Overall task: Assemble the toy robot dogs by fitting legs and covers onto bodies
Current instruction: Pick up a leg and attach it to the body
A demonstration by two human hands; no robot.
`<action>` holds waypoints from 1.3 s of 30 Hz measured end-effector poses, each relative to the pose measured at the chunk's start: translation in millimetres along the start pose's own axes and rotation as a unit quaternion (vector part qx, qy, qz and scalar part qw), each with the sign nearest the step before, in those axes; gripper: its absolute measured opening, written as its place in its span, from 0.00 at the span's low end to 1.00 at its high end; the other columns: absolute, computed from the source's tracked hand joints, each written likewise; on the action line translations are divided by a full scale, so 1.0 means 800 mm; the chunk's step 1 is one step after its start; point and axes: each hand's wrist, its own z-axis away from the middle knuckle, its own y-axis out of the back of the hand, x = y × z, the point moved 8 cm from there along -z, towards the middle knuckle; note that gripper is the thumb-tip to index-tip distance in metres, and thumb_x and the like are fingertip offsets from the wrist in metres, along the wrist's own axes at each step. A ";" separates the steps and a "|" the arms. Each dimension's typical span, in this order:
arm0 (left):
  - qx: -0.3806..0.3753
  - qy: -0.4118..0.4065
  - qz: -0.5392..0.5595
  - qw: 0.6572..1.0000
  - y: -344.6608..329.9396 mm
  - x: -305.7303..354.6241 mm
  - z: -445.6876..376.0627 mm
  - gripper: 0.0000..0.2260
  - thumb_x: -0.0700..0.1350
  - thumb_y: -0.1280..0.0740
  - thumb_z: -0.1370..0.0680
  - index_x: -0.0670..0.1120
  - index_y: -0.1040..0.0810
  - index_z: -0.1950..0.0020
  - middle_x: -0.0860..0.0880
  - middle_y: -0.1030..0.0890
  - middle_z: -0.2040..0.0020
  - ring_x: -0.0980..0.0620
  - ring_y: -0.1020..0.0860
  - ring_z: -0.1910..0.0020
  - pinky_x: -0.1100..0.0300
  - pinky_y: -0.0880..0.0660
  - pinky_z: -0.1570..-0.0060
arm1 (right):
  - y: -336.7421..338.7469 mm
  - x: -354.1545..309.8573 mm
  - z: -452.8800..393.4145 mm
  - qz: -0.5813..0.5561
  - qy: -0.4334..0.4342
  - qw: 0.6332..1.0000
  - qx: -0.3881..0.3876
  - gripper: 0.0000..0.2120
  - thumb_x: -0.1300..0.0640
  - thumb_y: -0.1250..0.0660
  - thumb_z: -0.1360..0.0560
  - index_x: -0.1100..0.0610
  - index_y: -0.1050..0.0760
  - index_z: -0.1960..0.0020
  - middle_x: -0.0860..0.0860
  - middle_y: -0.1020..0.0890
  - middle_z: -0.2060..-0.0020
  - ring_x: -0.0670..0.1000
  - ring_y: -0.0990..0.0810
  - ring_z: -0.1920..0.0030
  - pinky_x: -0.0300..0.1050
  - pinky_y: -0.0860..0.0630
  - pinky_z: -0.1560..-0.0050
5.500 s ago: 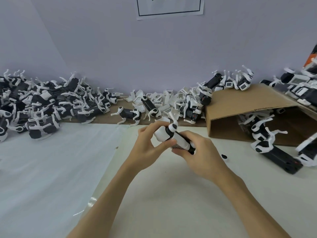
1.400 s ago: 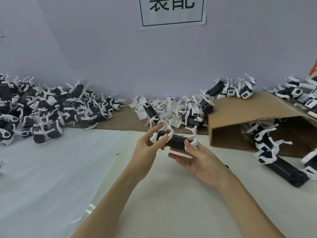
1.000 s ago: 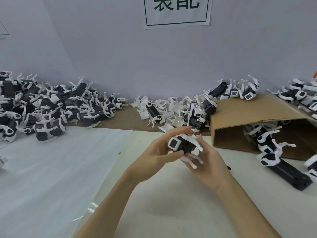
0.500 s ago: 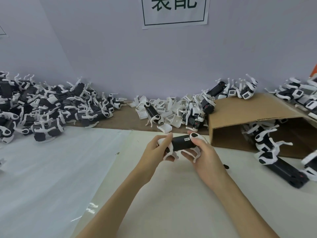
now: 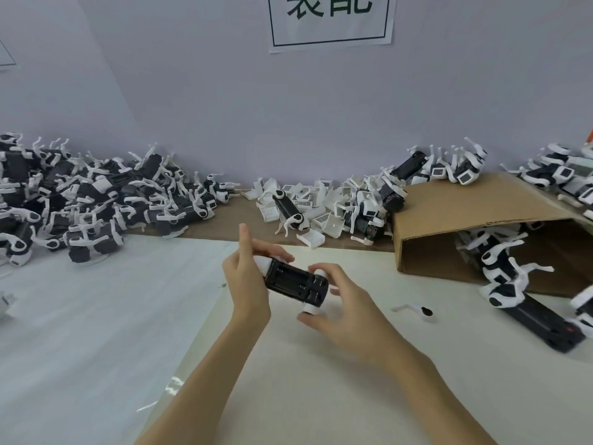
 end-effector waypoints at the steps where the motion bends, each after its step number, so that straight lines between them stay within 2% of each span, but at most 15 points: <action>1: -0.007 -0.019 0.012 1.000 0.002 0.007 -0.003 0.32 0.62 0.40 0.15 0.42 0.20 0.70 0.35 0.17 0.65 0.37 0.18 0.62 0.40 0.22 0.48 | -0.004 -0.005 0.000 0.032 0.010 0.999 0.010 0.31 0.45 0.22 0.27 0.36 0.36 0.32 0.36 0.25 0.37 0.30 0.30 0.37 0.30 0.33 0.38; 5: -0.071 -0.021 0.064 0.995 0.004 0.022 -0.016 0.36 0.66 0.46 0.15 0.40 0.20 0.67 0.33 0.18 0.64 0.39 0.20 0.62 0.51 0.23 0.56 | -0.016 -0.016 0.004 0.026 0.048 0.997 0.051 0.33 0.45 0.25 0.24 0.33 0.41 0.28 0.34 0.28 0.33 0.23 0.36 0.37 0.23 0.37 0.41; 7: -0.100 -0.021 0.079 0.992 -0.001 0.026 -0.013 0.37 0.67 0.50 0.15 0.38 0.18 0.61 0.33 0.16 0.59 0.40 0.18 0.60 0.56 0.21 0.57 | -0.014 -0.022 0.004 0.026 0.074 0.994 0.075 0.36 0.48 0.25 0.23 0.33 0.43 0.24 0.32 0.31 0.30 0.25 0.37 0.33 0.26 0.38 0.37; 10: -0.126 -0.012 0.089 0.988 -0.008 0.023 -0.010 0.39 0.66 0.52 0.14 0.35 0.18 0.55 0.32 0.14 0.52 0.40 0.15 0.54 0.58 0.20 0.54 | -0.004 -0.030 0.004 0.036 0.124 0.988 0.085 0.41 0.54 0.25 0.22 0.37 0.46 0.21 0.30 0.34 0.27 0.34 0.34 0.27 0.24 0.40 0.33; 12: -0.130 0.013 0.070 0.989 -0.010 0.016 -0.009 0.39 0.66 0.50 0.15 0.34 0.18 0.58 0.32 0.15 0.55 0.37 0.16 0.53 0.55 0.20 0.53 | 0.000 -0.028 0.005 0.056 0.126 0.987 0.077 0.43 0.53 0.24 0.23 0.35 0.48 0.21 0.27 0.35 0.28 0.31 0.35 0.29 0.22 0.42 0.34; 15: -0.083 0.049 0.062 0.993 0.000 0.004 -0.012 0.37 0.66 0.47 0.15 0.37 0.19 0.65 0.35 0.17 0.62 0.37 0.20 0.57 0.51 0.24 0.55 | -0.006 -0.019 0.003 0.060 0.104 0.991 0.054 0.44 0.47 0.22 0.25 0.34 0.48 0.20 0.19 0.40 0.30 0.26 0.39 0.30 0.20 0.44 0.34; 19: 0.051 0.090 0.074 0.992 0.031 -0.016 -0.020 0.36 0.65 0.47 0.14 0.42 0.19 0.69 0.42 0.17 0.65 0.42 0.19 0.61 0.56 0.24 0.59 | -0.016 -0.011 -0.008 0.057 0.062 0.996 0.017 0.51 0.33 0.25 0.30 0.34 0.54 0.19 0.17 0.51 0.28 0.26 0.46 0.27 0.24 0.47 0.29; 22: 0.145 0.142 0.053 0.978 0.061 -0.033 -0.027 0.35 0.62 0.47 0.13 0.46 0.18 0.71 0.45 0.15 0.64 0.46 0.21 0.65 0.61 0.27 0.67 | -0.023 -0.008 -0.031 -0.030 0.005 0.999 -0.039 0.35 0.23 0.39 0.27 0.25 0.48 0.24 0.20 0.45 0.27 0.35 0.44 0.23 0.40 0.44 0.25; 24: 0.162 0.150 0.040 0.975 0.071 -0.036 -0.033 0.35 0.62 0.48 0.13 0.48 0.18 0.71 0.45 0.14 0.63 0.47 0.22 0.67 0.62 0.30 0.71 | -0.016 -0.003 -0.063 -0.058 -0.018 0.998 -0.014 0.22 0.28 0.43 0.21 0.26 0.39 0.28 0.28 0.36 0.27 0.41 0.39 0.23 0.44 0.41 0.26; 27: 0.155 0.142 0.031 0.977 0.074 -0.036 -0.038 0.35 0.61 0.48 0.13 0.47 0.17 0.71 0.45 0.14 0.61 0.43 0.20 0.59 0.55 0.25 0.57 | 0.006 0.014 -0.123 0.121 -0.025 0.991 0.048 0.23 0.49 0.39 0.14 0.49 0.36 0.21 0.47 0.32 0.25 0.50 0.35 0.23 0.46 0.38 0.25; 30: 0.145 0.150 0.019 0.978 0.071 -0.039 -0.036 0.35 0.61 0.48 0.13 0.47 0.17 0.71 0.45 0.14 0.61 0.44 0.20 0.59 0.54 0.24 0.55 | 0.001 0.048 -0.165 0.252 -0.094 0.963 0.009 0.26 0.48 0.40 0.14 0.50 0.40 0.18 0.56 0.38 0.21 0.59 0.39 0.21 0.55 0.39 0.24; 32: 0.136 0.160 0.013 0.978 0.070 -0.042 -0.035 0.35 0.61 0.48 0.13 0.47 0.17 0.71 0.45 0.14 0.61 0.45 0.20 0.60 0.55 0.26 0.57 | -0.005 0.064 -0.177 0.309 -0.119 0.944 0.004 0.23 0.46 0.40 0.15 0.51 0.33 0.23 0.56 0.36 0.23 0.63 0.36 0.24 0.59 0.37 0.25; 34: 0.129 0.166 0.010 0.978 0.068 -0.044 -0.035 0.34 0.60 0.48 0.13 0.47 0.17 0.70 0.45 0.13 0.60 0.46 0.20 0.59 0.55 0.27 0.56 | -0.003 0.067 -0.181 0.314 -0.104 0.942 0.058 0.16 0.47 0.36 0.17 0.54 0.24 0.34 0.55 0.29 0.30 0.62 0.29 0.31 0.57 0.33 0.30; 36: 0.130 0.171 0.007 0.977 0.067 -0.045 -0.035 0.34 0.59 0.48 0.12 0.47 0.17 0.70 0.46 0.13 0.61 0.47 0.20 0.59 0.55 0.29 0.57 | 0.004 0.063 -0.176 0.291 -0.081 0.946 0.118 0.10 0.51 0.32 0.19 0.56 0.22 0.42 0.56 0.24 0.39 0.61 0.25 0.37 0.53 0.30 0.36; 39: 0.127 0.177 0.001 0.976 0.065 -0.044 -0.034 0.34 0.59 0.48 0.12 0.48 0.17 0.71 0.48 0.13 0.62 0.48 0.21 0.60 0.56 0.30 0.58 | 0.020 0.062 -0.156 0.197 -0.067 0.963 0.171 0.09 0.57 0.29 0.21 0.60 0.23 0.44 0.56 0.21 0.43 0.58 0.23 0.41 0.46 0.29 0.45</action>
